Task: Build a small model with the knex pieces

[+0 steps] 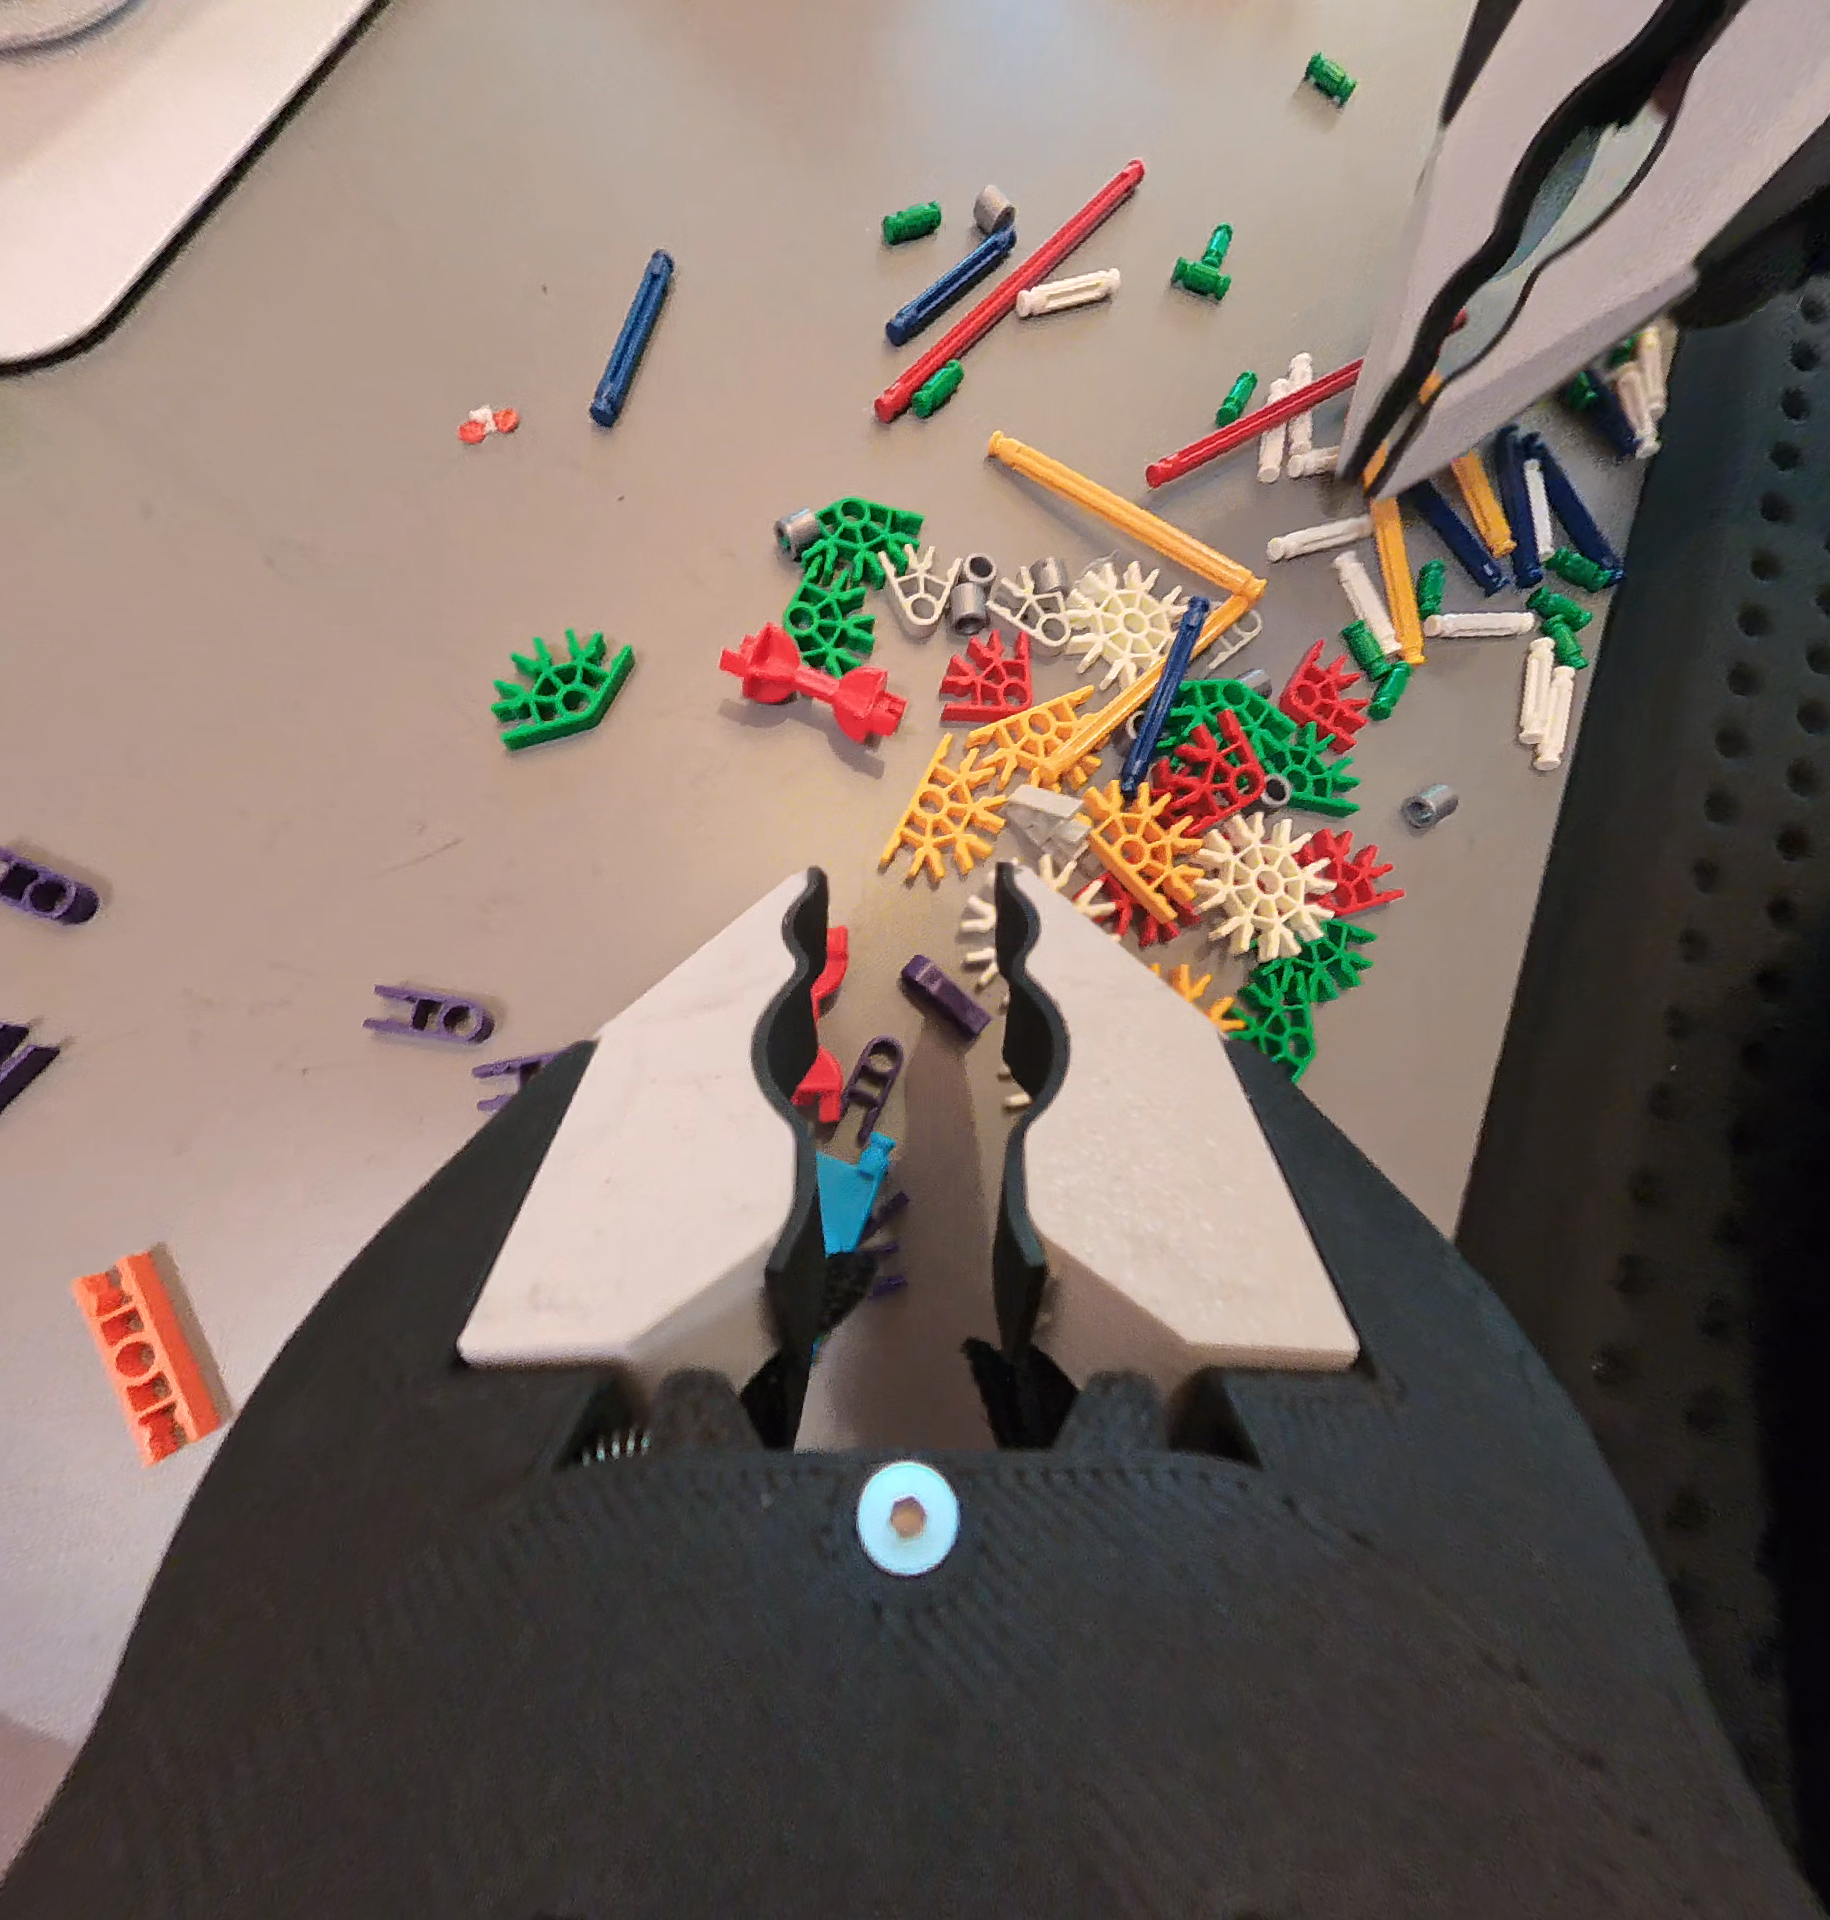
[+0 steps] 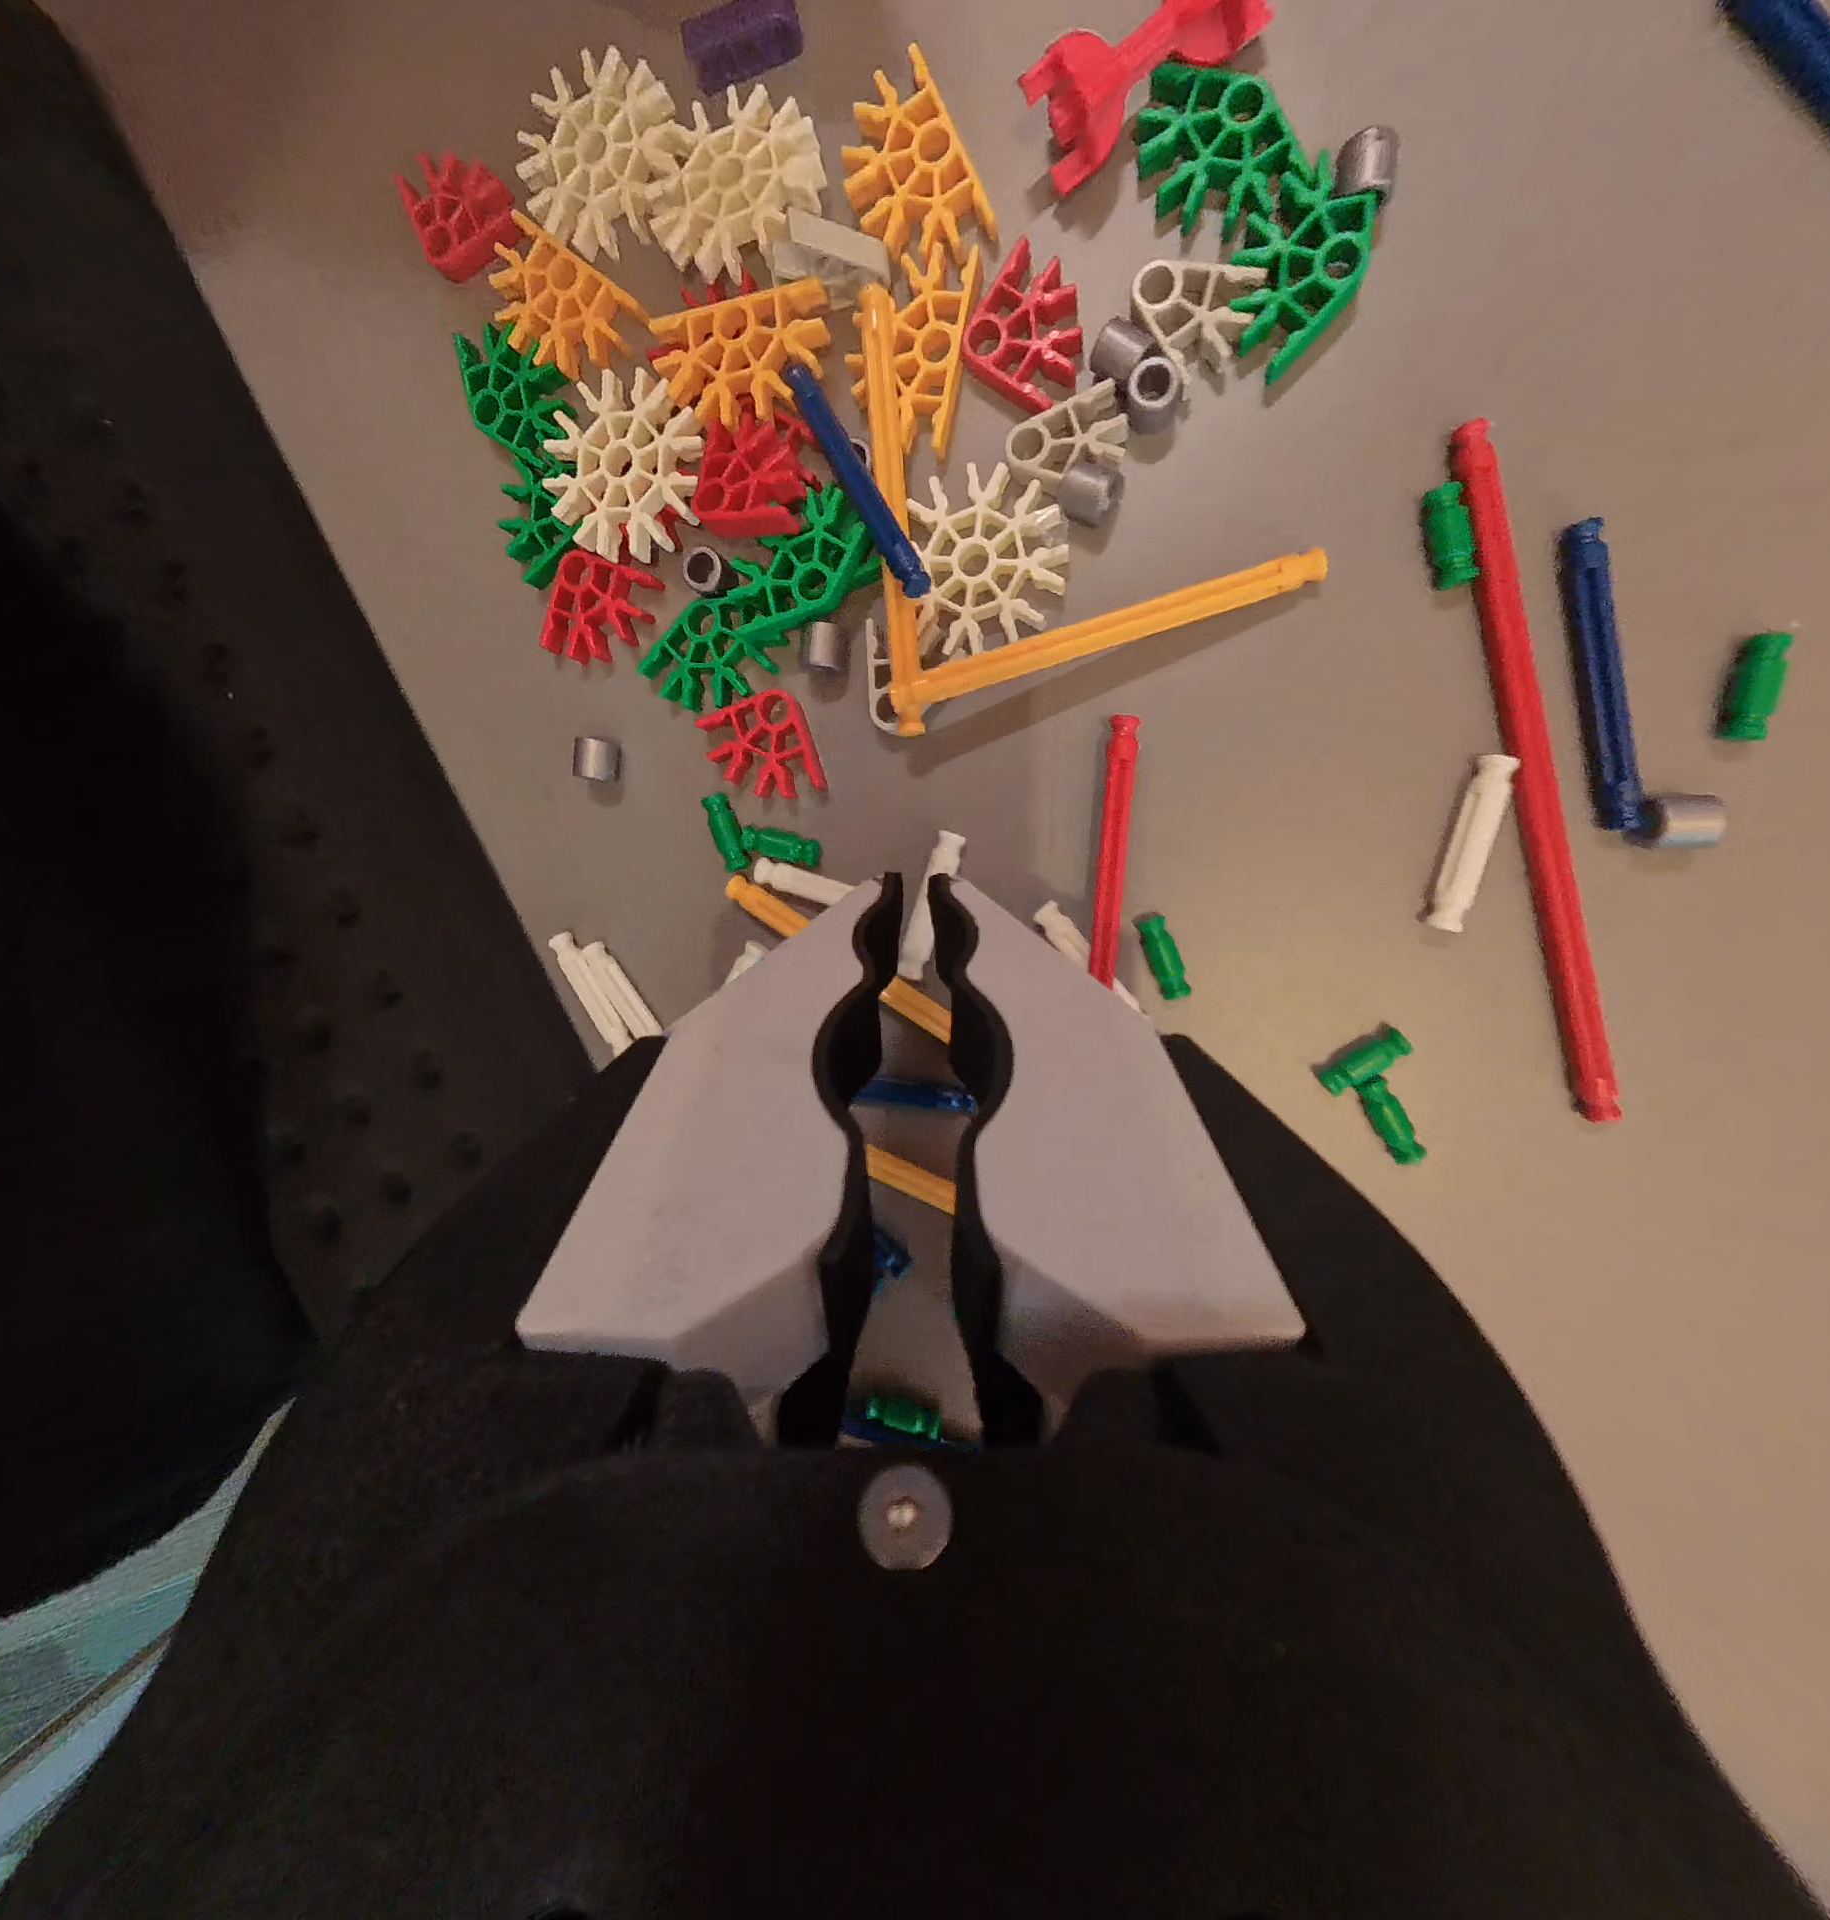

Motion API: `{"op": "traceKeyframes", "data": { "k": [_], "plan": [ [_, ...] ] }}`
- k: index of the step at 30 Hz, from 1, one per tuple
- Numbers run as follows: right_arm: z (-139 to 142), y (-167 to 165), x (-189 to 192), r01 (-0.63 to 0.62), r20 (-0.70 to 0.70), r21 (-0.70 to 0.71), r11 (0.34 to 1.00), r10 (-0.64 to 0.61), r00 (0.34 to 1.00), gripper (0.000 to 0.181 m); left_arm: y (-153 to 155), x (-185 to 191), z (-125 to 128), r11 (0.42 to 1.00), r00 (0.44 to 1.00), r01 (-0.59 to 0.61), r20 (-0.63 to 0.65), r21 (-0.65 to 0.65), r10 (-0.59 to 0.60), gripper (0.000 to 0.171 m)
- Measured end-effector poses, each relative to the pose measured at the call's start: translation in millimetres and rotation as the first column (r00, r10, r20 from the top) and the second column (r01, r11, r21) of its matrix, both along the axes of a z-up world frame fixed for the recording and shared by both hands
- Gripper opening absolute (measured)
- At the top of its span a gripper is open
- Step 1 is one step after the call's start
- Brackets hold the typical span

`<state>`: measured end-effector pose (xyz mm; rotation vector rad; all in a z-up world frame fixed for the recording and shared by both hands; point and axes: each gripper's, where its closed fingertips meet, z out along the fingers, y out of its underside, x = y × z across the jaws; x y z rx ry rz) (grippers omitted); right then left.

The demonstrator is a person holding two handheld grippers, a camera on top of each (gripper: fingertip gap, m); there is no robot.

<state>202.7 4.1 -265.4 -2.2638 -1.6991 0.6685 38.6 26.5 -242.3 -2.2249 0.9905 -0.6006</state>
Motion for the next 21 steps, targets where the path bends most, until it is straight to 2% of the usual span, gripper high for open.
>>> {"op": "traceKeyframes", "data": {
  "k": [6, 14, 18, 21],
  "plan": [
    [-22.9, 1.0, 1.5, 0.007, 0.091, 0.065, 0.998, -0.013, 0.996, 0.005, -6.3, 8.4, 4.3, 1.000, 1.000, -0.009, 0.004, 0.013, 0.009, 0.030],
    [-23.4, -2.0, -0.6, 0.008, 0.070, 0.086, 0.996, -0.014, 0.997, 0.003, -6.7, 1.4, 6.8, 0.998, 0.998, -0.062, 0.003, 0.030, 0.062, 0.030],
    [-13.5, 1.5, -3.6, 0.036, 0.020, 0.076, 0.996, -0.037, 0.999, 0.003, 2.1, -7.9, 7.3, 0.991, 0.992, -0.125, 0.007, 0.050, 0.125, 0.031],
    [9.6, 12.5, -14.4, 0.076, -0.071, 0.073, 0.994, -0.070, 0.995, 0.003, 10.0, -15.2, 7.6, 0.984, 0.986, -0.168, 0.023, 0.062, 0.167, 0.031]
  ]
}}
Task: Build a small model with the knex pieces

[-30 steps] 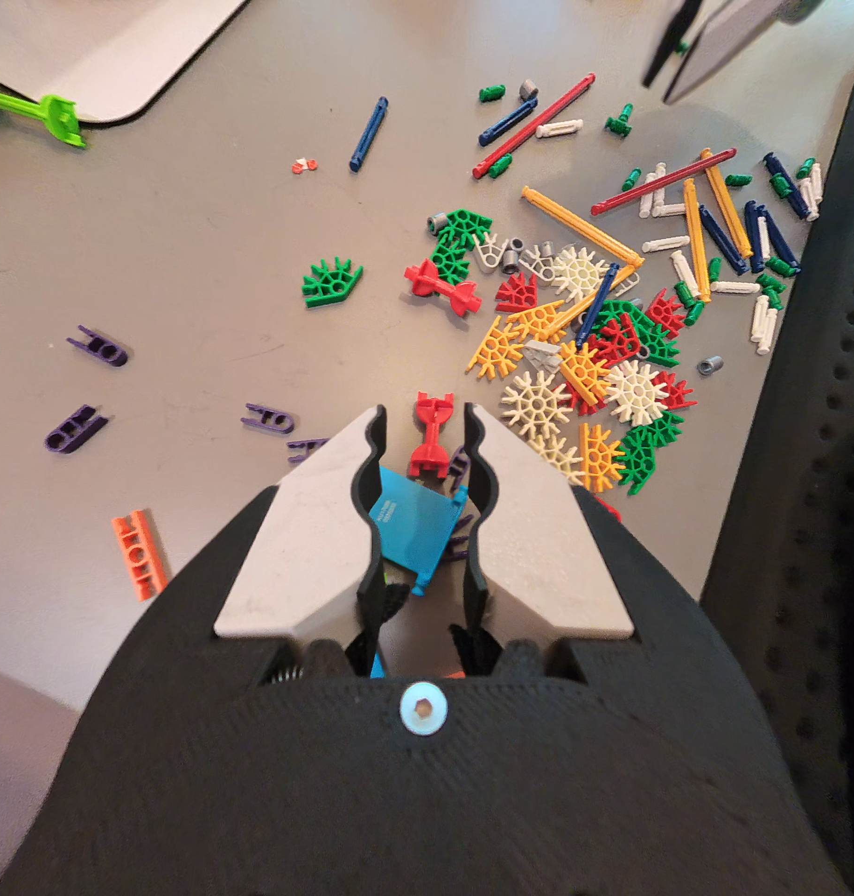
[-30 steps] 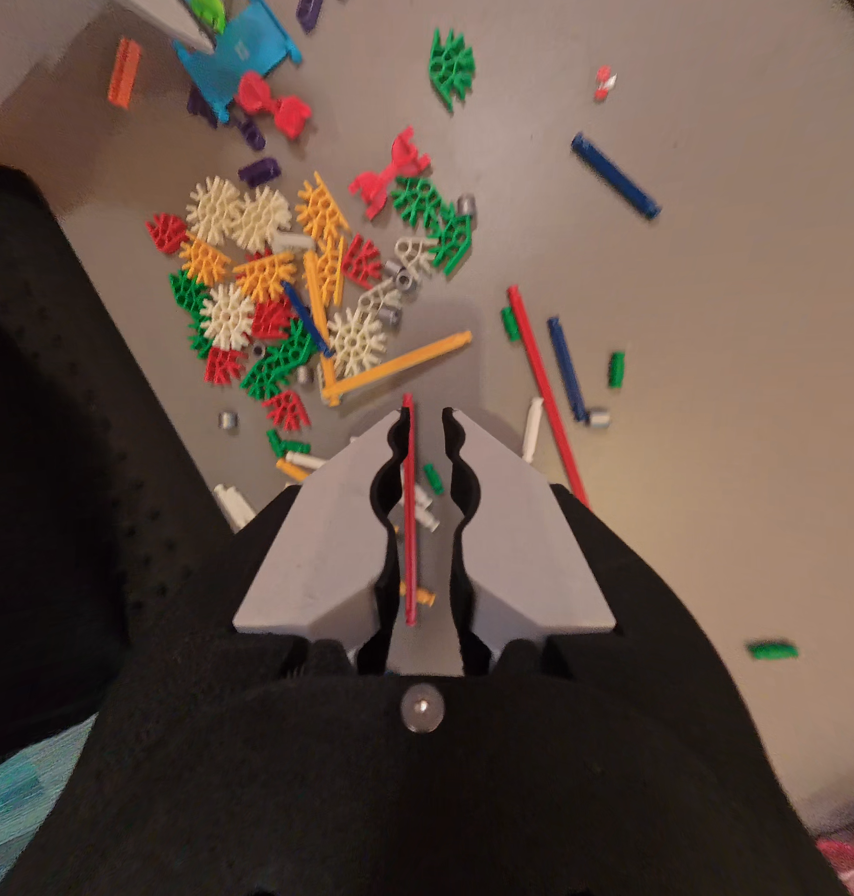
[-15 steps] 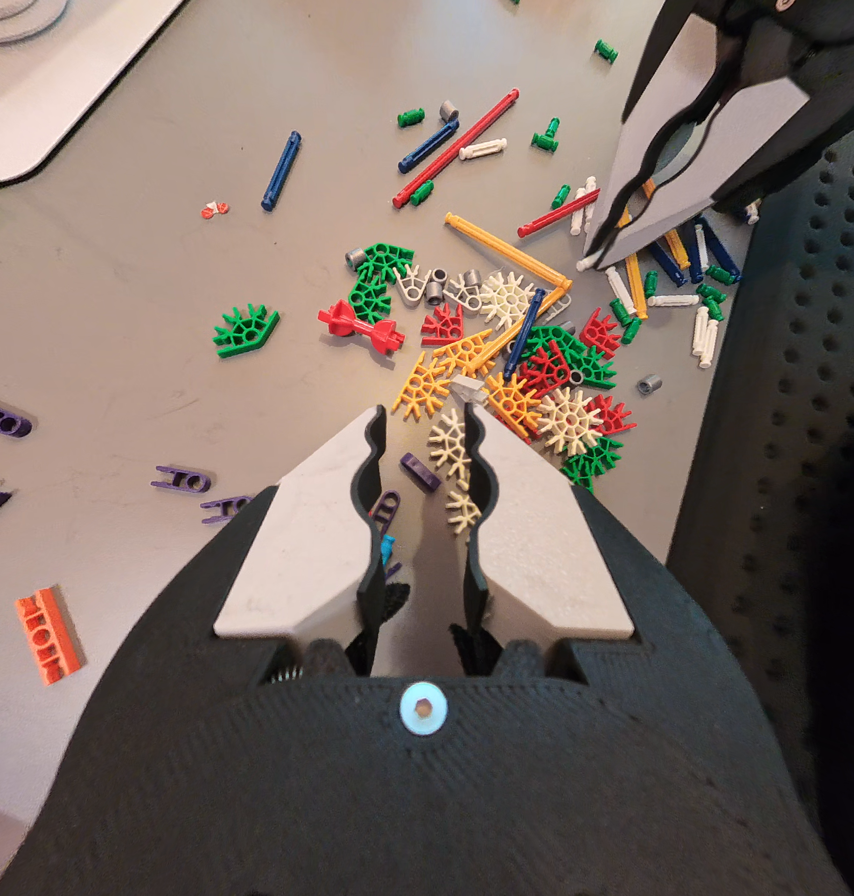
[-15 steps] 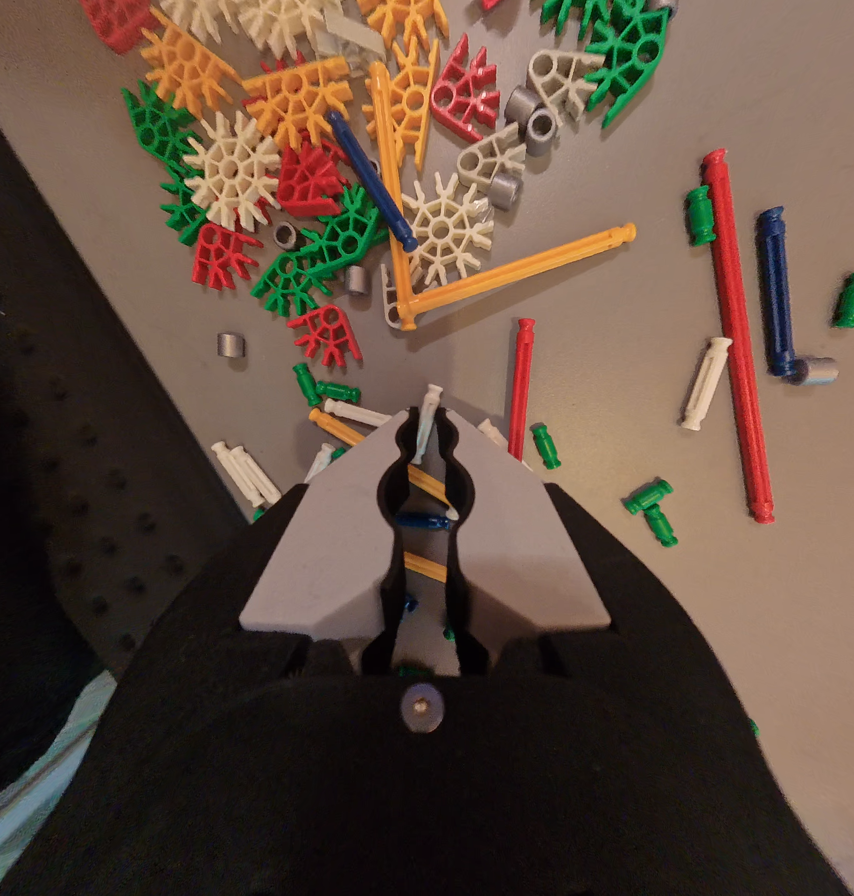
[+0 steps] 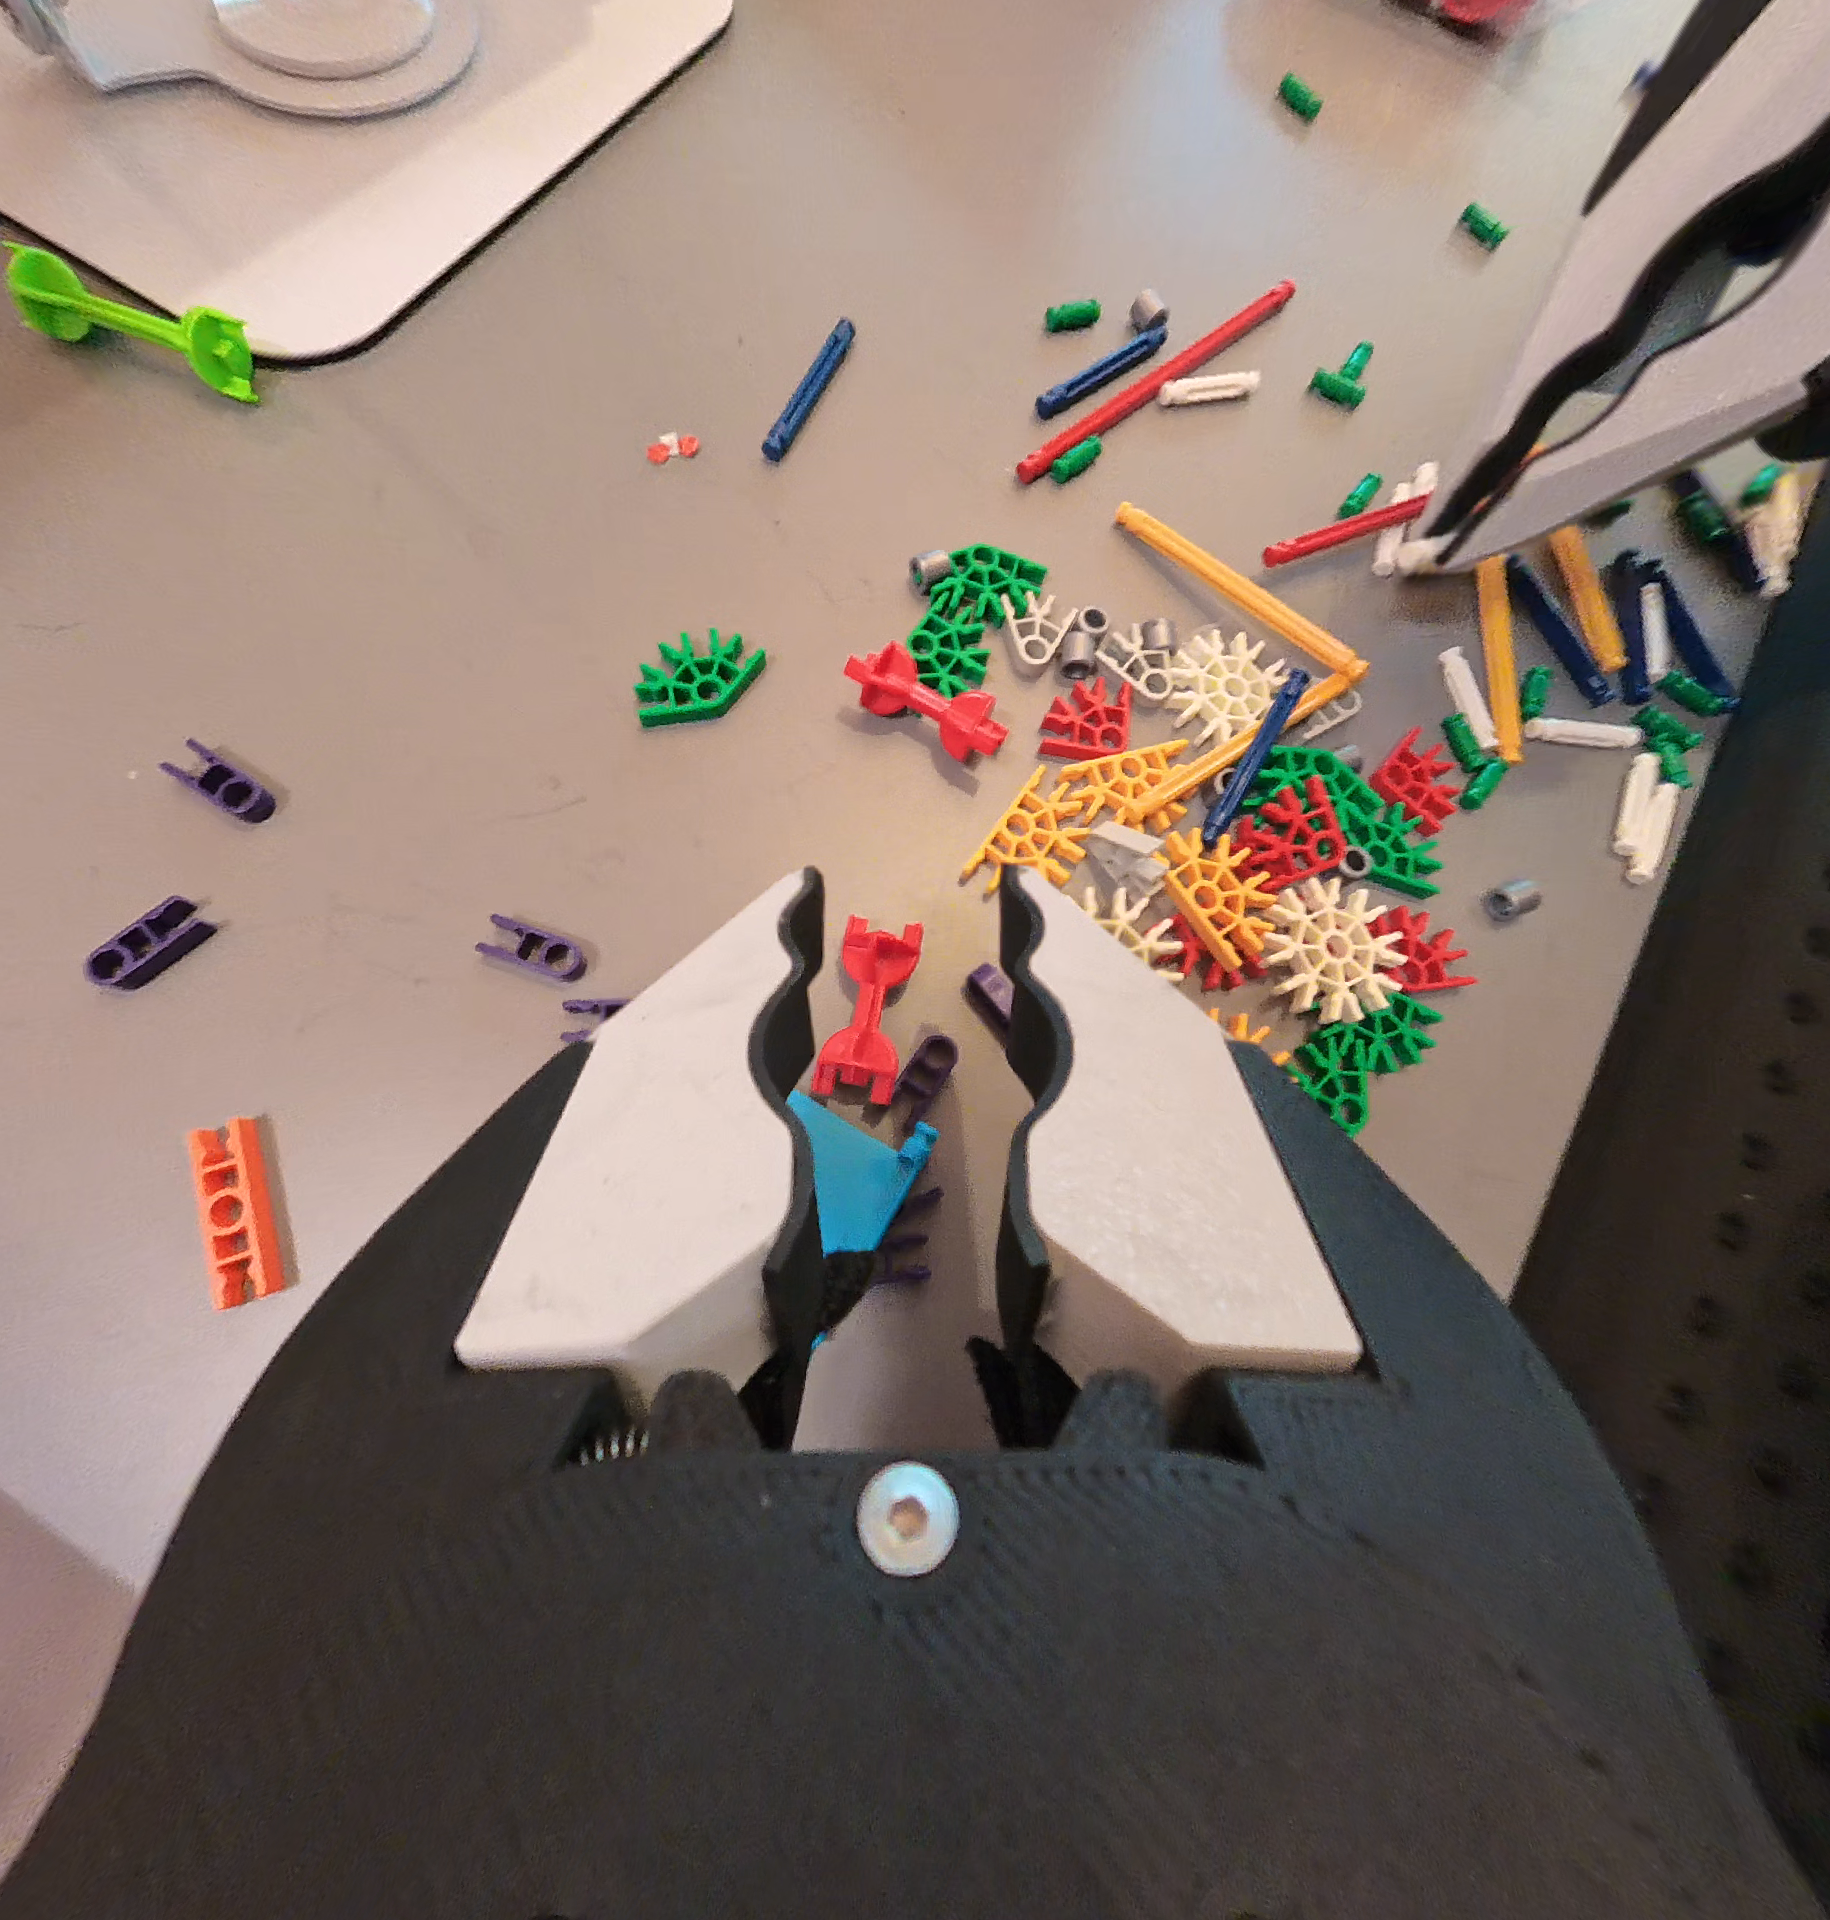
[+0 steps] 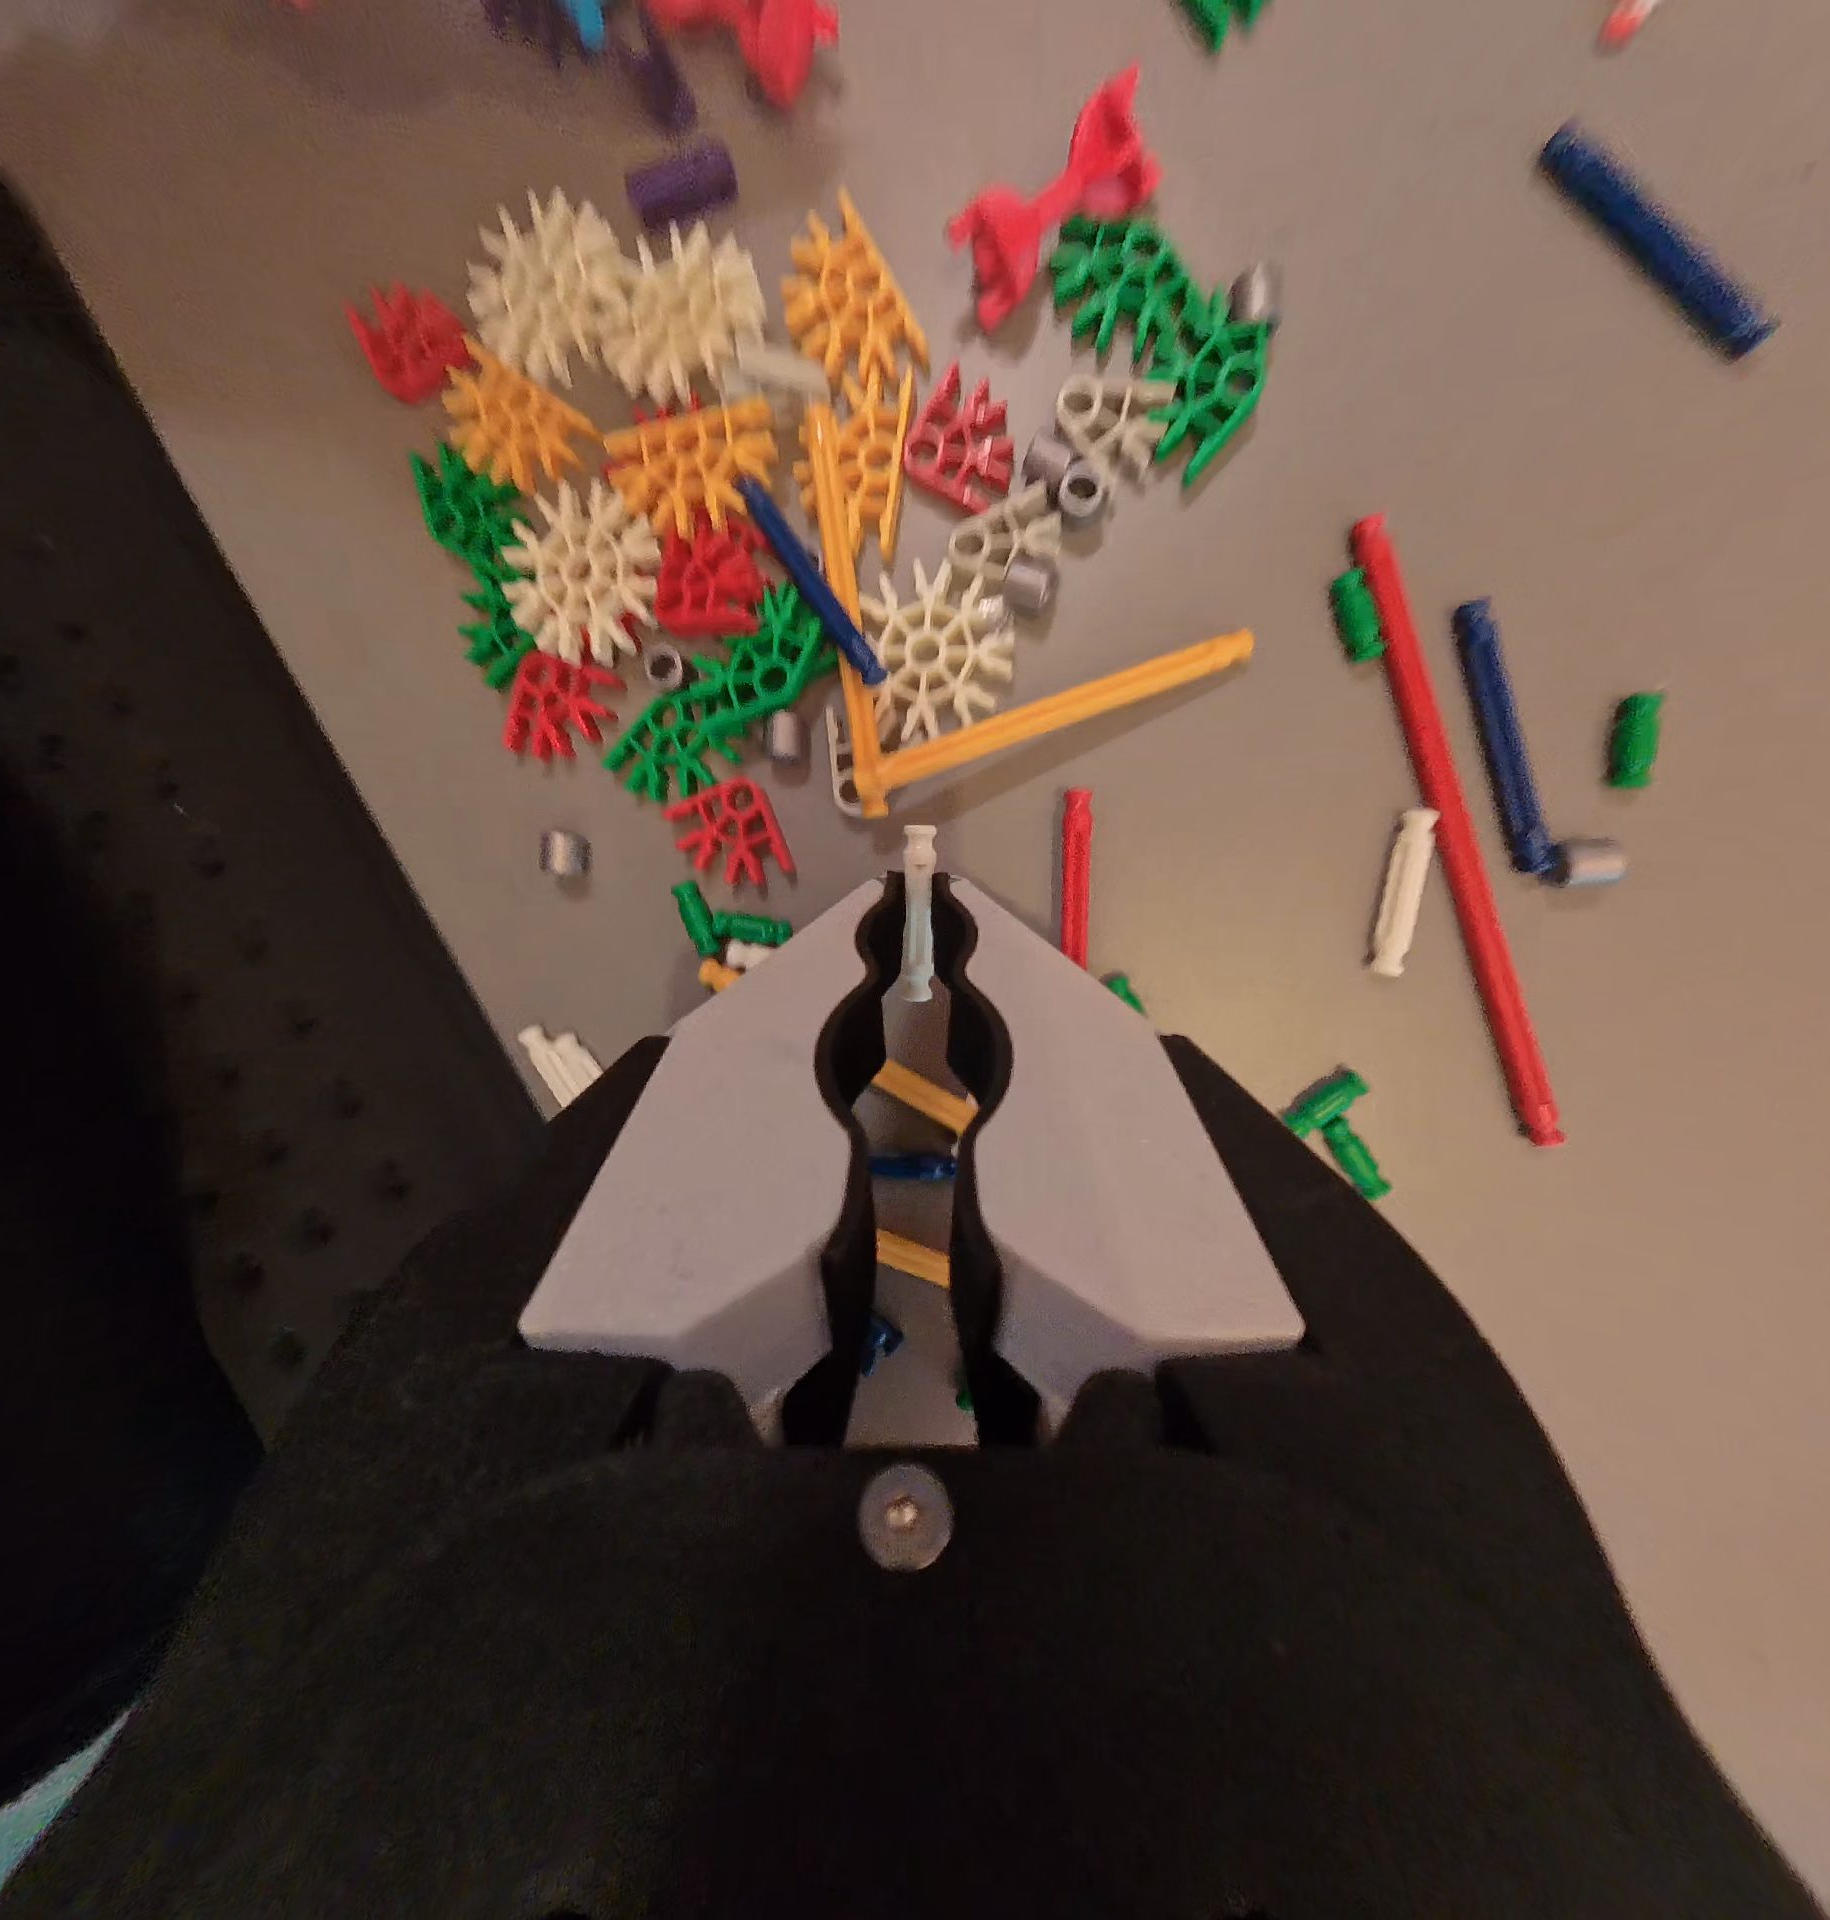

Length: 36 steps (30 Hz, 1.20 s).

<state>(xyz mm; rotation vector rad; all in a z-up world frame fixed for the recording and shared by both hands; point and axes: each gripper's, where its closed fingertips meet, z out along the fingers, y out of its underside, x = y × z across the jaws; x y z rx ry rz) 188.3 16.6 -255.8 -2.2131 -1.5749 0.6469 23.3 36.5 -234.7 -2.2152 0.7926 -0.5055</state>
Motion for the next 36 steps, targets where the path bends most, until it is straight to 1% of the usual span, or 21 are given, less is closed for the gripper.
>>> {"op": "traceKeyframes", "data": {
  "k": [2, 3, 5, 7, 9, 12, 13, 17, 21, 24, 27, 30, 32, 36],
  "plan": [
    [20.0, 7.4, -11.5, 0.011, -0.076, -0.008, 1.000, -0.011, 0.997, 0.003, 1.0, 5.0, 7.8, 1.000, 0.998, 0.010, 0.064, 0.004, -0.010, 0.028],
    [30.2, 11.5, -18.4, 0.012, -0.116, -0.013, 1.000, -0.014, 0.993, 0.003, 3.0, 5.6, 10.8, 1.000, 0.997, 0.009, 0.073, 0.012, -0.010, 0.028],
    [48.5, 21.9, -33.2, 0.019, -0.192, -0.029, 0.999, -0.024, 0.981, 0.003, 7.9, 2.2, 10.8, 1.000, 0.999, 0.006, 0.043, 0.022, -0.007, 0.029],
    [61.9, 35.2, -47.6, 0.026, -0.239, -0.033, 0.999, -0.033, 0.970, 0.003, 14.1, -3.0, 9.2, 1.000, 1.000, -0.013, 0.022, 0.024, 0.013, 0.031],
    [71.6, 50.4, -62.3, 0.032, -0.271, -0.028, 0.999, -0.038, 0.962, 0.003, 18.8, -5.5, 7.4, 0.999, 0.999, -0.030, 0.034, 0.018, 0.029, 0.032],
    [74.6, 73.2, -84.1, 0.038, -0.293, -0.047, 0.998, -0.050, 0.955, 0.003, 26.0, -13.5, -1.9, 0.998, 0.998, -0.062, 0.029, 0.010, 0.062, 0.032],
    [75.0, 79.7, -92.4, 0.041, -0.308, -0.075, 0.996, -0.063, 0.949, 0.003, 28.5, -16.2, -3.4, 0.997, 0.997, -0.072, 0.031, 0.012, 0.072, 0.031],
    [69.1, 100.1, -124.9, 0.043, -0.331, -0.201, 0.979, -0.109, 0.938, 0.002, 38.2, -29.4, -12.1, 0.996, 0.996, -0.084, -0.011, 0.018, 0.084, 0.032],
    [52.6, 117.2, -147.9, 0.064, -0.298, -0.287, 0.956, -0.152, 0.942, 0.003, 49.9, -35.7, -21.2, 0.996, 0.996, -0.088, -0.021, 0.009, 0.088, 0.035],
    [36.3, 122.8, -160.2, 0.067, -0.250, -0.301, 0.951, -0.146, 0.957, 0.003, 57.3, -31.1, -23.0, 0.998, 0.998, -0.065, -0.010, 0.014, 0.065, 0.033],
    [23.8, 119.1, -173.1, 0.053, -0.241, -0.386, 0.921, -0.156, 0.958, 0.003, 65.8, -24.4, -20.9, 0.999, 0.999, -0.030, -0.012, 0.039, 0.031, 0.035],
    [13.7, 118.1, -180.9, 0.055, -0.228, -0.416, 0.908, -0.163, 0.960, 0.003, 75.0, -23.7, -21.1, 0.997, 0.998, -0.001, -0.066, 0.071, 0.006, 0.037],
    [8.1, 116.2, -184.6, 0.056, -0.213, -0.420, 0.906, -0.158, 0.964, 0.003, 82.1, -28.2, -23.8, 0.997, 0.994, 0.005, -0.106, 0.081, 0.004, 0.033],
    [-3.8, 114.9, -188.6, 0.071, -0.161, -0.399, 0.914, -0.146, 0.976, 0.003, 95.3, -37.8, -27.4, 0.996, 0.988, 0.049, -0.150, 0.078, -0.037, 0.029]
  ]
}}
